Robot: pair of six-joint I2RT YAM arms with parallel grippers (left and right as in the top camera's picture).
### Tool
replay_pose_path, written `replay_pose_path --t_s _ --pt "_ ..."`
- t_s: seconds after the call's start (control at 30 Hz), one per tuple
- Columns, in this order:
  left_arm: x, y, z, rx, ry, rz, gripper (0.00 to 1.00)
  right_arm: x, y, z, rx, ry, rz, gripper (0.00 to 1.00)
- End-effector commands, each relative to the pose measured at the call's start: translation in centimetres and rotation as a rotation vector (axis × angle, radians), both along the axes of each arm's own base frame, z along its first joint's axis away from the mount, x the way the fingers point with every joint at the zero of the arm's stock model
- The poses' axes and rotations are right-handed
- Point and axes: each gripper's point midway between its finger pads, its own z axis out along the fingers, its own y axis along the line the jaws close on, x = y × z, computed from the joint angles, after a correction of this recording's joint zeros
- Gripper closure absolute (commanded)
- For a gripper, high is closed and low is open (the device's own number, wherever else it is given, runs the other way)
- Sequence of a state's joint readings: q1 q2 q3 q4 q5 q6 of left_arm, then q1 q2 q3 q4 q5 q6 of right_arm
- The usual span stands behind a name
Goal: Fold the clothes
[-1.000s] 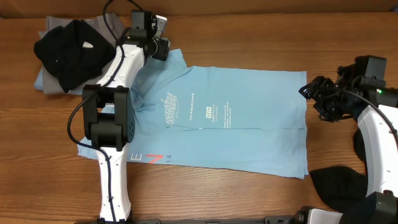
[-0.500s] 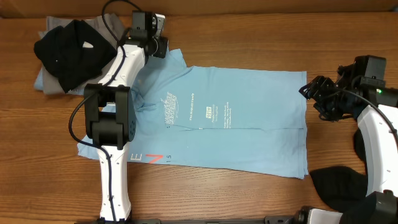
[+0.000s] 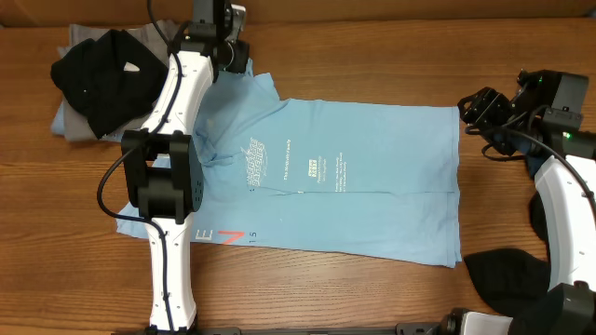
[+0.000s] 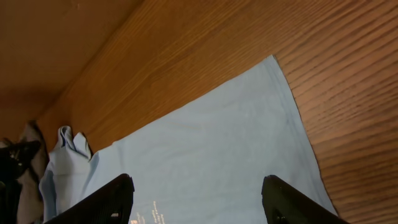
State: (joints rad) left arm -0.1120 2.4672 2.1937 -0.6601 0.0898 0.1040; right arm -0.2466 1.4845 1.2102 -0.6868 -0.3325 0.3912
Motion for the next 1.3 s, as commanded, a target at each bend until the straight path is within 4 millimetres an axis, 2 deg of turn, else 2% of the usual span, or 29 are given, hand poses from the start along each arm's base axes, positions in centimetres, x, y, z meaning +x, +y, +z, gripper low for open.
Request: replay_pose_path --t_s 0.0,0.13,0.37,0.53,0.63,0.77,0.87,0.97,1.13,1.27 --pt "-1.2 -1.3 -2.6 -0.009 0.056 -0.050 0.54 0.5 0.3 -0.1 -0.010 0.004 0.013 0.30" --pt "-0.9 -1.3 -4.0 -0.009 0.047 -0.051 0.54 0.4 0.8 -1.0 -0.002 0.038 0.025 0.31" --pt "-0.5 -1.3 -3.9 -0.012 0.024 -0.052 0.58 0.3 1.8 -2.8 0.010 0.094 0.049 0.31" --pt "-0.8 -1.6 -4.8 -0.009 0.043 -0.056 0.58 0.3 1.9 -2.9 0.011 0.098 0.051 0.31" --pt "-1.2 -1.9 -6.1 -0.006 0.071 -0.061 0.59 0.2 1.9 -3.0 0.012 0.103 0.051 0.32" --pt "-1.5 -1.8 -7.4 0.000 0.096 -0.060 0.70 0.0 1.9 -3.1 0.014 0.113 0.051 0.32" --pt "-1.2 -1.5 -7.2 0.014 0.083 -0.048 0.86 -0.1 1.9 -3.2 0.014 0.118 0.051 0.31" --pt "-0.9 -1.2 -6.7 0.032 0.072 -0.034 0.95 0.0 1.5 -3.2 -0.004 0.119 0.038 0.31" --pt "-0.2 -0.3 -5.1 0.073 0.056 -0.001 0.96 0.1 1.2 -3.3 -0.021 0.117 0.027 0.31" --pt "0.5 0.0 -2.3 0.089 0.027 0.013 0.94 0.8 1.1 -2.8 -0.028 0.081 0.026 0.31"
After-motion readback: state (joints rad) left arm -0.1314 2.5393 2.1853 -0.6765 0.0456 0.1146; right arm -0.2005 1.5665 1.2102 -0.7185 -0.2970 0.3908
